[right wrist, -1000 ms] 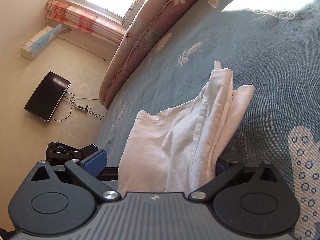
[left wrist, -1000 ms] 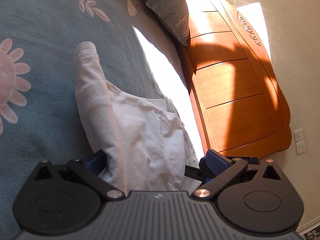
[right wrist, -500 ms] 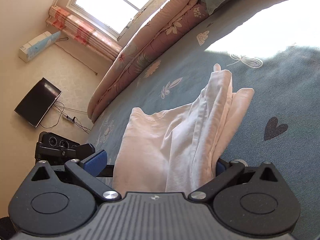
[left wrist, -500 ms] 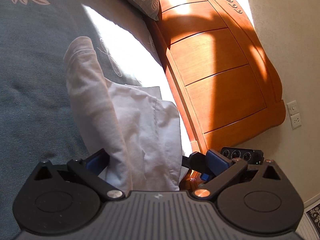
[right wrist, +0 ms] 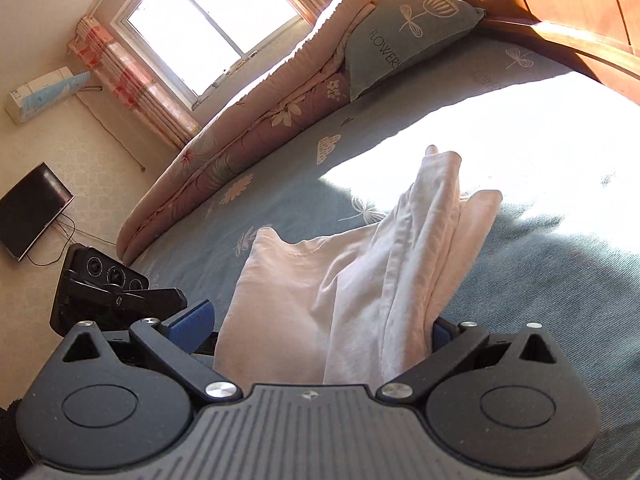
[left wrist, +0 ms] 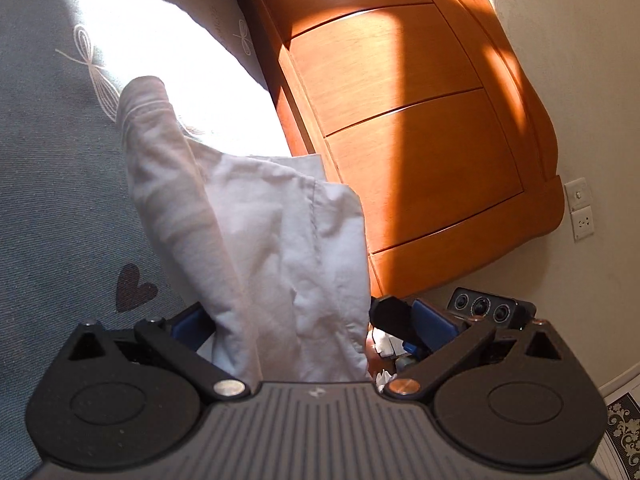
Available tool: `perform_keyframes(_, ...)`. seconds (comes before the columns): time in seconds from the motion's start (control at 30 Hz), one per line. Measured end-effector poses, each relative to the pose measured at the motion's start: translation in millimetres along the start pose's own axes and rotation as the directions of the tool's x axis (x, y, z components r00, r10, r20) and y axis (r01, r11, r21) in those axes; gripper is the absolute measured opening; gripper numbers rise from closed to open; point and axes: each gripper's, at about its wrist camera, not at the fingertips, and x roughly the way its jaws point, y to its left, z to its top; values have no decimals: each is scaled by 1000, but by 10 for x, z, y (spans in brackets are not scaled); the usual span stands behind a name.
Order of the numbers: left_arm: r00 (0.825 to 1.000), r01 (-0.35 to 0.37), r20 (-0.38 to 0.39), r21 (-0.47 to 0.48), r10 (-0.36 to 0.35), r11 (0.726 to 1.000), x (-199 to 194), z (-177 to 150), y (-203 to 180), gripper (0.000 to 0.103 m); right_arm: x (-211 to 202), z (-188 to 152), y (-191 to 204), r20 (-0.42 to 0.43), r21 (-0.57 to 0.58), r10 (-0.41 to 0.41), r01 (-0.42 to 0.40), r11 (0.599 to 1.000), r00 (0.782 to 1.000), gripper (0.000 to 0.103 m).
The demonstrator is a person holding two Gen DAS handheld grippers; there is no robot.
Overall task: Fold clothes
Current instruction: 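Lift the folded shirt with both grippers and carry it toward the headboard, then lower the shirt onto the bed and open both grippers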
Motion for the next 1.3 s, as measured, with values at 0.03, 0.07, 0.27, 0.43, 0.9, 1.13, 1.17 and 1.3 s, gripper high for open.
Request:
perform_keyframes(0.03,1000,11,-5,-6,-11,1000,86,24,-7,101,-47,54,-56,11,-5,-14,14,1000,1000,103)
perform_keyframes(0.07,1000,19,-9,-8,-19,1000,178,49,-17,101,-91,111,-116,22,-7,-28,28,1000,999,103)
perform_keyframes(0.27,999,19,-30,10,-19,1000,656,145,-61,101,-222,356,-513,59,35,-89,87,996,994,103)
perform_keyframes(0.43,998,4,-67,-12,-5,1000,915,56,38,101,-166,382,-791,44,55,-143,140,989,989,103)
perform_keyframes(0.9,996,-94,22,268,91,959,145,121,-264,101,-519,88,-991,140,85,-389,380,921,911,103)
perform_keyframes(1.13,982,-77,-154,193,108,978,865,-114,9,101,-103,-194,-1002,51,-20,-375,376,926,926,102)
perform_keyframes(1.17,975,-108,-173,185,141,977,890,-158,69,101,-84,-237,-1104,52,4,-377,378,926,925,102)
perform_keyframes(1.3,976,-144,-131,207,173,968,617,-209,8,97,-162,-168,-997,106,11,-399,400,917,911,102)
